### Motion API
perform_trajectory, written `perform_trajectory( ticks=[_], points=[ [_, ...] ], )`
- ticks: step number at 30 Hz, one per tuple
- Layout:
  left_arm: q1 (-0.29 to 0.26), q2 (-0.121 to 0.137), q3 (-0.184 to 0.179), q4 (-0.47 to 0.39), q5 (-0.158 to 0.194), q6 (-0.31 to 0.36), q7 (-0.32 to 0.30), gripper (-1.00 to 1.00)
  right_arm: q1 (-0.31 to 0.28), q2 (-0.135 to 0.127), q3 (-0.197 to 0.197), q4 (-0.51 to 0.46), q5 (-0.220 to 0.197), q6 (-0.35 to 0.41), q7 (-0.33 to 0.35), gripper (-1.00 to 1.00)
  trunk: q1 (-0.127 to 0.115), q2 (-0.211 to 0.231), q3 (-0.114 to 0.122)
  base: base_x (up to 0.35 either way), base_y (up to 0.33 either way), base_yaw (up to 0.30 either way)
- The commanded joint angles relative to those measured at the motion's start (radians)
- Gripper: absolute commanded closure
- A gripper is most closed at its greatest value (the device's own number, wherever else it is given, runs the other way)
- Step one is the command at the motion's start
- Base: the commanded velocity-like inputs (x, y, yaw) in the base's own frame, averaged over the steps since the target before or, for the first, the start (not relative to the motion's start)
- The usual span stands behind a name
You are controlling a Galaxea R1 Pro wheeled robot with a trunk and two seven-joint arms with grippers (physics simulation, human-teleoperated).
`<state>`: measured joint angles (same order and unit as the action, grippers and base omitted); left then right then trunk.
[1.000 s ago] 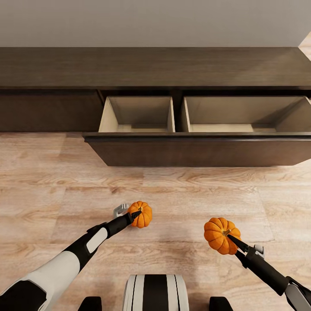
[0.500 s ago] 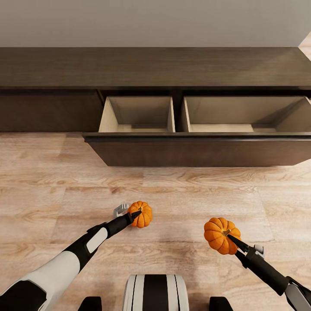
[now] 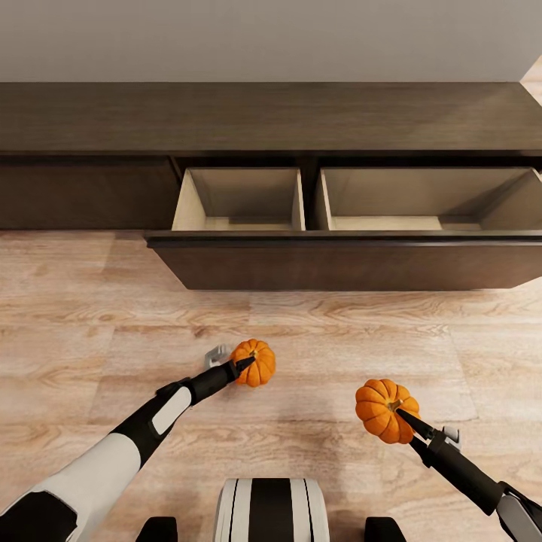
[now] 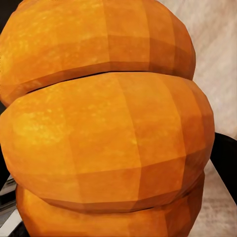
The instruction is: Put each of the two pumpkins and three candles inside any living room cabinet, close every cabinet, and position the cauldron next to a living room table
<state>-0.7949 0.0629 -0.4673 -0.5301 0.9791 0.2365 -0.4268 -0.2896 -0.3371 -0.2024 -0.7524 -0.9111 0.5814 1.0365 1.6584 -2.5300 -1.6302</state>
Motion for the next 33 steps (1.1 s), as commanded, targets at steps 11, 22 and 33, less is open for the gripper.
perform_trajectory(
  ticks=[11,22,33],
  points=[
    [0.0,0.002,-0.005,-0.078,0.004,0.043,-0.005,1.0,0.0,0.0,0.0,0.0,-0.006,0.008,0.0,1.0,-0.003,0.001,0.023,0.0,0.0,0.0],
    [0.0,0.001,-0.007,-0.165,-0.004,0.134,-0.001,1.0,0.0,-0.003,-0.008,0.001,-0.006,0.009,0.0,1.0,-0.008,0.004,0.065,0.0,0.0,0.0],
    [0.006,0.003,-0.015,-0.167,-0.01,0.272,-0.009,1.0,0.0,-0.004,-0.009,0.001,-0.006,0.008,-0.003,1.0,-0.013,0.006,0.108,0.0,0.0,0.0]
  ],
)
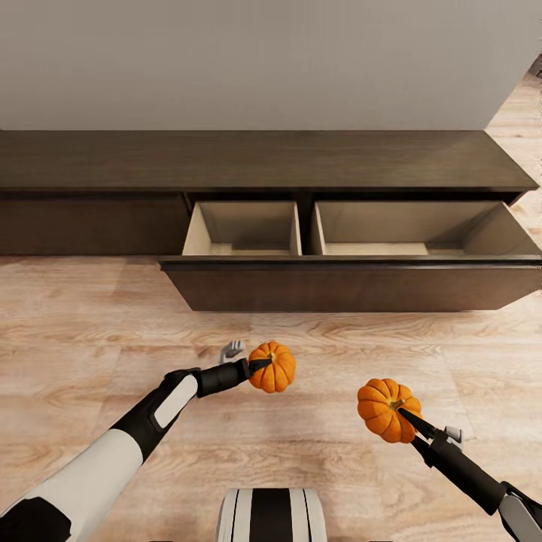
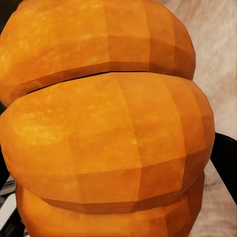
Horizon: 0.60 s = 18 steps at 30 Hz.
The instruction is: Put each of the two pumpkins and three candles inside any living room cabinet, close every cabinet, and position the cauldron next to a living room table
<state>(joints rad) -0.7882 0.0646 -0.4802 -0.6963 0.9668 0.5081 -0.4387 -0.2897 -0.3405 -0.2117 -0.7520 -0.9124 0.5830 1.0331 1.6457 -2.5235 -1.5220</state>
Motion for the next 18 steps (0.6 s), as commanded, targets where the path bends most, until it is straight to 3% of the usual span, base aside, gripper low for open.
perform_trajectory(
  ticks=[1,8,18],
  points=[
    [-0.001,0.001,-0.002,-0.001,0.003,0.016,0.002,1.0,0.0,-0.001,0.0,0.0,-0.005,0.008,-0.002,1.0,-0.001,0.0,0.003,0.0,0.0,0.0],
    [0.0,0.0,0.002,0.009,0.005,0.102,-0.001,1.0,0.0,-0.002,0.0,0.004,-0.005,0.01,-0.011,1.0,-0.004,0.002,0.031,0.0,0.0,0.0],
    [0.0,0.0,0.004,0.013,0.007,0.171,0.0,1.0,0.0,0.0,0.0,0.005,-0.006,0.009,-0.013,1.0,-0.008,0.004,0.069,0.0,0.0,0.0]
  ],
)
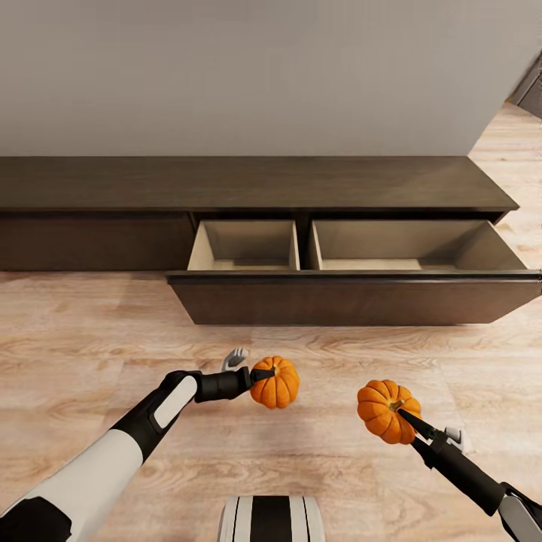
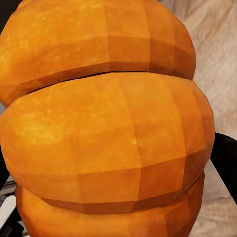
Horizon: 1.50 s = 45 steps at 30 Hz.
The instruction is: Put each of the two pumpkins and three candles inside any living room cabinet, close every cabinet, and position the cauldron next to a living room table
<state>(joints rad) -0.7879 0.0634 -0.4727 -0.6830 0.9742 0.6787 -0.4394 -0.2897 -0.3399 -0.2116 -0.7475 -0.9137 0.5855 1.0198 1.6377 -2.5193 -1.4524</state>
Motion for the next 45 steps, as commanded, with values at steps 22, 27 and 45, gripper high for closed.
perform_trajectory(
  ticks=[22,27,45],
  points=[
    [-0.001,0.001,-0.004,-0.087,0.002,0.037,0.001,1.0,0.0,0.001,0.001,0.003,-0.004,0.006,0.0,1.0,-0.006,0.003,0.057,-0.025,0.0,-0.129],
    [-0.001,0.001,-0.003,-0.095,-0.003,0.036,0.003,1.0,0.0,0.001,0.001,0.002,-0.004,0.006,0.001,1.0,-0.006,0.003,0.057,-0.155,-0.088,-0.005],
    [-0.001,-0.001,-0.003,-0.096,-0.006,0.034,0.005,1.0,0.0,0.002,0.004,0.001,-0.002,0.005,0.0,1.0,-0.006,0.003,0.059,-0.009,-0.283,0.014]
  ],
)
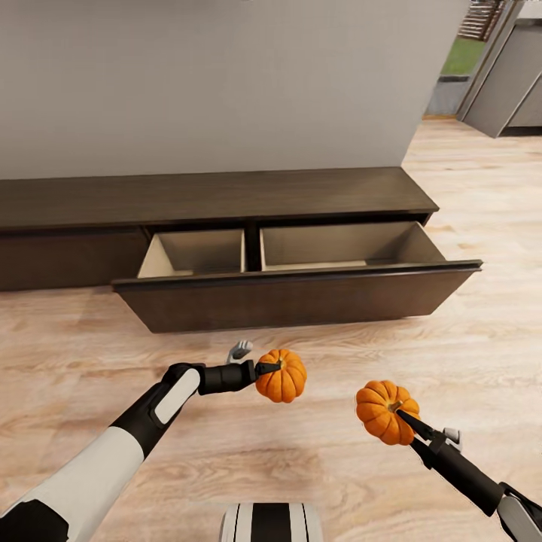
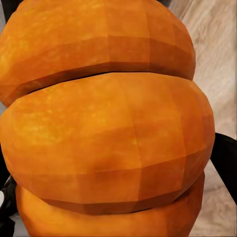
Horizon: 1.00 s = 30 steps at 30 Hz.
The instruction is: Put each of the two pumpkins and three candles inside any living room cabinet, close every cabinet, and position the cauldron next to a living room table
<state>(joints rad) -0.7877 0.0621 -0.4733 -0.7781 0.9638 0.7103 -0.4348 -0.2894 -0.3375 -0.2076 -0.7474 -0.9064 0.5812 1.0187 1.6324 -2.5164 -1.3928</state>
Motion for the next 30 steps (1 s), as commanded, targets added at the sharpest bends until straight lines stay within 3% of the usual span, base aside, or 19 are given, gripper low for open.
perform_trajectory(
  ticks=[1,21,30],
  points=[
    [-0.001,0.001,-0.002,-0.001,0.005,0.003,0.001,1.0,-0.001,0.0,-0.001,0.0,-0.009,0.009,0.0,1.0,0.0,0.0,0.0,0.0,-0.3,0.135],
    [-0.001,0.001,-0.005,-0.004,0.004,0.0,0.001,1.0,-0.001,0.0,-0.003,0.0,-0.01,0.01,0.001,1.0,0.0,0.0,0.022,0.0,-0.304,0.195],
    [-0.001,0.001,-0.006,-0.003,0.004,0.0,0.001,1.0,-0.001,-0.001,-0.003,0.0,-0.011,0.01,0.002,1.0,0.0,0.0,0.023,0.0,-0.305,0.037]
  ],
)
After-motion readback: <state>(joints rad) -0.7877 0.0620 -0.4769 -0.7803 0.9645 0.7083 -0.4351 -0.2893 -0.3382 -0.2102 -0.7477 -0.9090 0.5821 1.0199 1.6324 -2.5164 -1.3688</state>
